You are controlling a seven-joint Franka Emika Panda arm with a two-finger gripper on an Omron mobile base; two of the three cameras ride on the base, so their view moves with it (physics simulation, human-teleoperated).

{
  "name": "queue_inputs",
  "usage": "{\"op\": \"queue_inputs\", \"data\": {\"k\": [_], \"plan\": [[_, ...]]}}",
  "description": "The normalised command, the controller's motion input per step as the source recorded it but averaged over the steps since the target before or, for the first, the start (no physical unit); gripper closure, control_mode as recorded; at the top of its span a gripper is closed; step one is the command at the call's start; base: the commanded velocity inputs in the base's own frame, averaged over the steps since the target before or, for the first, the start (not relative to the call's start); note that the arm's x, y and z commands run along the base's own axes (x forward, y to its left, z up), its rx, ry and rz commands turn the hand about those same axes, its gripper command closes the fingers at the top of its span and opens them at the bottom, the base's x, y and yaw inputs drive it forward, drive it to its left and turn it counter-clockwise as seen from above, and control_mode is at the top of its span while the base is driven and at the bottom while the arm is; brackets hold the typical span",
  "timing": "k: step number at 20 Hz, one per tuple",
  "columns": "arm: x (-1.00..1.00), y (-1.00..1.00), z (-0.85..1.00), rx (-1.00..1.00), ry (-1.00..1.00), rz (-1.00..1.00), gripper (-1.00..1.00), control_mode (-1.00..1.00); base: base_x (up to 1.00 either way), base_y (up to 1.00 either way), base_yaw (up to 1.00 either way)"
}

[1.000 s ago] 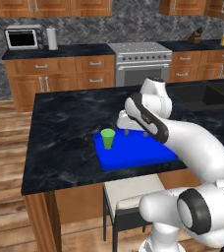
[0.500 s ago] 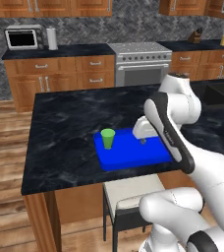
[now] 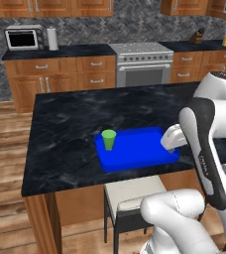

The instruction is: There is a tray on the dining counter. Grab the cup, mug, and pitcher and place them on the tray. The pitcher may be placed next to the tray if it cannot fit the tray.

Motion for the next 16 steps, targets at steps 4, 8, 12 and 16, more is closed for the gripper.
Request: {"op": "queue_inputs", "data": {"k": [4,8,12,16], "plan": [[-0.23,0.02,0.57,-0.01,0.0,-0.04,-1.0,-1.0,0.0,0.0,0.0],[0.0,0.11,0.59,0.0,0.0,-0.08,-1.0,-1.0,0.0,0.0,0.0],[-0.05,0.06,0.39,-0.01,0.0,-0.1,-1.0,-1.0,0.0,0.0,0.0],[-0.35,0.0,0.01,-0.01,0.0,-0.18,-1.0,-1.0,0.0,0.0,0.0]]}}
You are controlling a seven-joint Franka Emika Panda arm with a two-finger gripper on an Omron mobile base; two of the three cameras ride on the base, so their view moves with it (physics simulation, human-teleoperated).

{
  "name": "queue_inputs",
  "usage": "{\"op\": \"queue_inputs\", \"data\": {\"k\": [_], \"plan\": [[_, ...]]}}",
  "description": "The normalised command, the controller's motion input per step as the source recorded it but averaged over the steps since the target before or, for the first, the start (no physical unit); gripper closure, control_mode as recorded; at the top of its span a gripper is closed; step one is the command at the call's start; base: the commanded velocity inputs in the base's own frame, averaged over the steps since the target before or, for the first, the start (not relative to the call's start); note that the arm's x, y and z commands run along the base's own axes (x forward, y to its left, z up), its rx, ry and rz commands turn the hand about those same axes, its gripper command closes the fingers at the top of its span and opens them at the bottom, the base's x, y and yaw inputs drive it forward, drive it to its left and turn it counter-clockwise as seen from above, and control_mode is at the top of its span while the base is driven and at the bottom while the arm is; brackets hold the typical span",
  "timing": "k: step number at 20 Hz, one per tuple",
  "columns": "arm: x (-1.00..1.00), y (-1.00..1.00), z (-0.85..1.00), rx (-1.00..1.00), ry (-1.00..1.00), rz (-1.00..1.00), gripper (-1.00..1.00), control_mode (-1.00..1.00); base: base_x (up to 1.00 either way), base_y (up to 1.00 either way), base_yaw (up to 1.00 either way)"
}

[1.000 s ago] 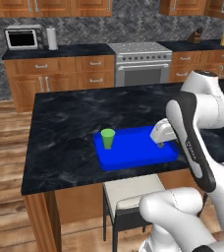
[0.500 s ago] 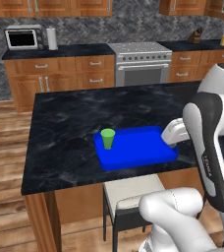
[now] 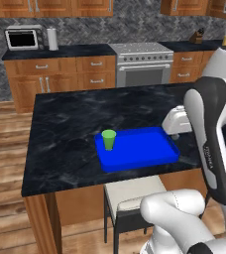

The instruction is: There is a tray on the dining counter. Grab the cup, mug, and pitcher and place them on the tray. The pitcher may be placed next to the tray if it cannot fit the tray.

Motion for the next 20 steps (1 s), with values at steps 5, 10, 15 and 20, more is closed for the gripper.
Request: {"op": "queue_inputs", "data": {"k": [5,10,15,20], "plan": [[-0.49,0.0,0.0,-0.02,-0.02,-0.13,-1.0,-1.0,0.0,0.0,0.0],[-0.2,-0.02,0.0,0.0,0.0,-0.01,-1.0,-1.0,0.0,0.0,0.0],[-0.04,0.0,0.0,0.0,0.0,0.0,-1.0,-1.0,0.0,0.0,0.0],[0.0,0.0,0.0,0.0,0.0,0.0,-1.0,-1.0,0.0,0.0,0.0]]}}
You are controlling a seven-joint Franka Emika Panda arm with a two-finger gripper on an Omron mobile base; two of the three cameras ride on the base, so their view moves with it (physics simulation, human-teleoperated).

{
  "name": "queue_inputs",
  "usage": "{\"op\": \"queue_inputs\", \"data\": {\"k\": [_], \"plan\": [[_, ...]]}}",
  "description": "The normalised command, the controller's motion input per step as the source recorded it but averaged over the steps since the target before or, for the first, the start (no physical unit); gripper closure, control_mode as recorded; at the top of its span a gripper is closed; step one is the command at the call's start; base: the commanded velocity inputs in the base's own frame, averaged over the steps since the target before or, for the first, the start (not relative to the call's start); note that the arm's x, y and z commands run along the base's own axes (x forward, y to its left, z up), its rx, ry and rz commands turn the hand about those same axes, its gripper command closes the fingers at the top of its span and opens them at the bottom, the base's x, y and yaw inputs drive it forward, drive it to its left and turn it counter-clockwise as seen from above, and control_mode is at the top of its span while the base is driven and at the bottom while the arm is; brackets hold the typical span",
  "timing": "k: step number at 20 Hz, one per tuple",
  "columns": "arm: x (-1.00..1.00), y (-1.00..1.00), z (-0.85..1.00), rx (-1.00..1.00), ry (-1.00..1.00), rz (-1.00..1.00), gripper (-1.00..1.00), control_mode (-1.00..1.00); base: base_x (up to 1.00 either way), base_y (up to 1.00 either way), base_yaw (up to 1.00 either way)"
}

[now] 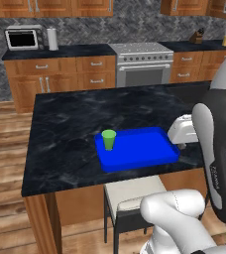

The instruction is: There is a tray on the dining counter. Grab the cup, mug, and pitcher and place them on the tray. The pitcher may be placed next to the tray if it cannot fit the tray.

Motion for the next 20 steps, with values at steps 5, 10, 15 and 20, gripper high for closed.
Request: {"op": "queue_inputs", "data": {"k": [5,10,15,20], "plan": [[0.0,0.0,0.0,0.0,0.0,0.0,-1.0,1.0,0.0,0.0,0.0],[0.0,0.0,0.0,0.0,0.0,0.0,-1.0,1.0,-0.43,0.0,0.0],[0.0,0.0,0.0,0.0,0.0,0.0,-1.0,1.0,-1.0,0.34,0.0],[0.0,0.0,0.0,0.0,0.0,0.0,-1.0,1.0,-0.78,0.96,-0.01]]}}
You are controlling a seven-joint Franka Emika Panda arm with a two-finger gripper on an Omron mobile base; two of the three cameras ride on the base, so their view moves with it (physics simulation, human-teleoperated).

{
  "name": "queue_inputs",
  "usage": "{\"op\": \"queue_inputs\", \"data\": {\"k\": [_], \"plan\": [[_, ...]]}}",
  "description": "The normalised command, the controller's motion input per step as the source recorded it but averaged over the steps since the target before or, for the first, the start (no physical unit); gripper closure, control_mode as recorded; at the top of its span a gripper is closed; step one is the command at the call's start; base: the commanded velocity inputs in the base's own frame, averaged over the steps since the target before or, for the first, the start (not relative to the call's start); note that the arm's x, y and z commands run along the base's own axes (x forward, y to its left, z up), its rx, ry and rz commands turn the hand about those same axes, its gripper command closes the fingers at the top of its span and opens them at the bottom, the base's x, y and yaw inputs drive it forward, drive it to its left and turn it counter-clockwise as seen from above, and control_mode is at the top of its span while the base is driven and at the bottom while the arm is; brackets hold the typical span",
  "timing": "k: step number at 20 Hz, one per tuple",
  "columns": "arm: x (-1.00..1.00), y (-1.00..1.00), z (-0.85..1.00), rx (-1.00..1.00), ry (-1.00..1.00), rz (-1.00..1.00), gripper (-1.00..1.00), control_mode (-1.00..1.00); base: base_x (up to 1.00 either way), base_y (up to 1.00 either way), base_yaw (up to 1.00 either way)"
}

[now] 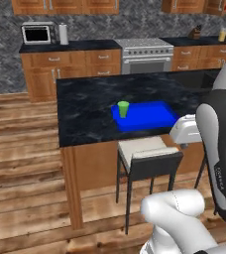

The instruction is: There is a tray on the dining counter. Grab the cup, mug, and pitcher and place them on the tray. The pitcher may be placed next to the tray if it cannot fit the tray.

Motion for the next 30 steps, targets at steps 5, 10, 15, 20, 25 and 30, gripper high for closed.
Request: {"op": "queue_inputs", "data": {"k": [5,10,15,20,25,30], "plan": [[0.0,0.0,0.0,0.0,0.0,0.0,-1.0,1.0,-0.17,1.0,0.0],[0.0,0.0,0.0,0.0,0.0,0.0,-1.0,1.0,0.0,1.0,0.0],[0.0,0.0,0.0,0.0,0.0,0.0,-1.0,1.0,0.0,1.0,0.0],[0.0,0.0,0.0,0.0,0.0,0.0,-1.0,1.0,0.14,1.0,-0.01],[0.0,0.0,0.0,0.0,0.0,0.0,-1.0,1.0,0.32,1.0,-0.02],[0.0,0.0,0.0,0.0,0.0,0.0,-1.0,1.0,0.79,1.0,-0.09]]}}
